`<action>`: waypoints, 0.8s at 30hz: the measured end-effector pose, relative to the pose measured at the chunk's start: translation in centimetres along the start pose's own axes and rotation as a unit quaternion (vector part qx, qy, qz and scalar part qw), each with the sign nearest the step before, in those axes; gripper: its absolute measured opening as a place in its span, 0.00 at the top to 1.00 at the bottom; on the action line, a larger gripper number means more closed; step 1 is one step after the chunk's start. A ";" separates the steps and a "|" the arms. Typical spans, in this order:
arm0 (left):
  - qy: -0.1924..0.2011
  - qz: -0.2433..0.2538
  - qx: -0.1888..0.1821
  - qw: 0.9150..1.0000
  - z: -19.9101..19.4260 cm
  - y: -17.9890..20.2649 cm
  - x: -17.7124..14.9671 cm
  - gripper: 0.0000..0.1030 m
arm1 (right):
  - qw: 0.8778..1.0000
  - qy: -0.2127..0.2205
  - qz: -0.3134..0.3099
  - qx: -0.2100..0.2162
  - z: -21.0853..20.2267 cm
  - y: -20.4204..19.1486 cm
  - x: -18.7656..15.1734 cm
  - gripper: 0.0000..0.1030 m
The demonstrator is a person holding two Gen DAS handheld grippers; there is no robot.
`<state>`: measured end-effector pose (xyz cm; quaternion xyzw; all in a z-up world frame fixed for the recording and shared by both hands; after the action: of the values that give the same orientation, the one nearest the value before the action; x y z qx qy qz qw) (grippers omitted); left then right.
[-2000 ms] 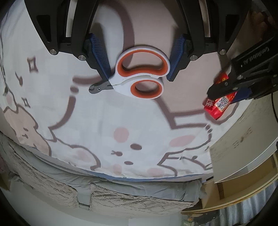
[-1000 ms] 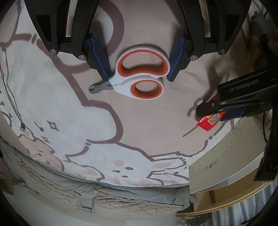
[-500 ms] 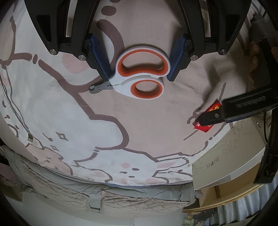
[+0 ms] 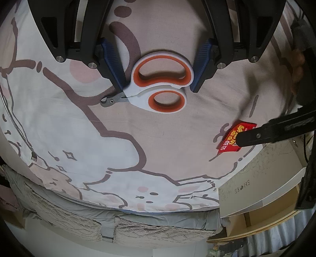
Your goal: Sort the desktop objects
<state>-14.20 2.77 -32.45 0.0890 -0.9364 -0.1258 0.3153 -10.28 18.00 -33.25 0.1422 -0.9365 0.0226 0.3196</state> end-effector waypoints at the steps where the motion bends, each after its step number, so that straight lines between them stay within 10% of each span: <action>1: -0.001 0.000 -0.001 1.000 0.2 0.0 0.1 0.10 | 1.000 0.000 0.001 0.001 0.0 0.0 0.0 0.34; 24: -0.019 0.081 0.051 0.995 3.5 1.4 0.1 0.04 | 0.999 -0.001 0.018 0.034 0.1 -0.2 0.2 0.27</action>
<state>-16.56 4.72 -34.64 0.0262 -0.9517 -0.0532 0.3012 -10.42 17.70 -33.19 0.1359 -0.9379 0.0601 0.3135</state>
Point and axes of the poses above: each gripper's, at about its wrist camera, not at the fingertips, and z roughly the way its jaws point, y to its right, x to its top, the point moved 9 cm from there along z, roughly the way its jaws point, and after that the axes turned 8 degrees about -z, right-handed, at the moved point
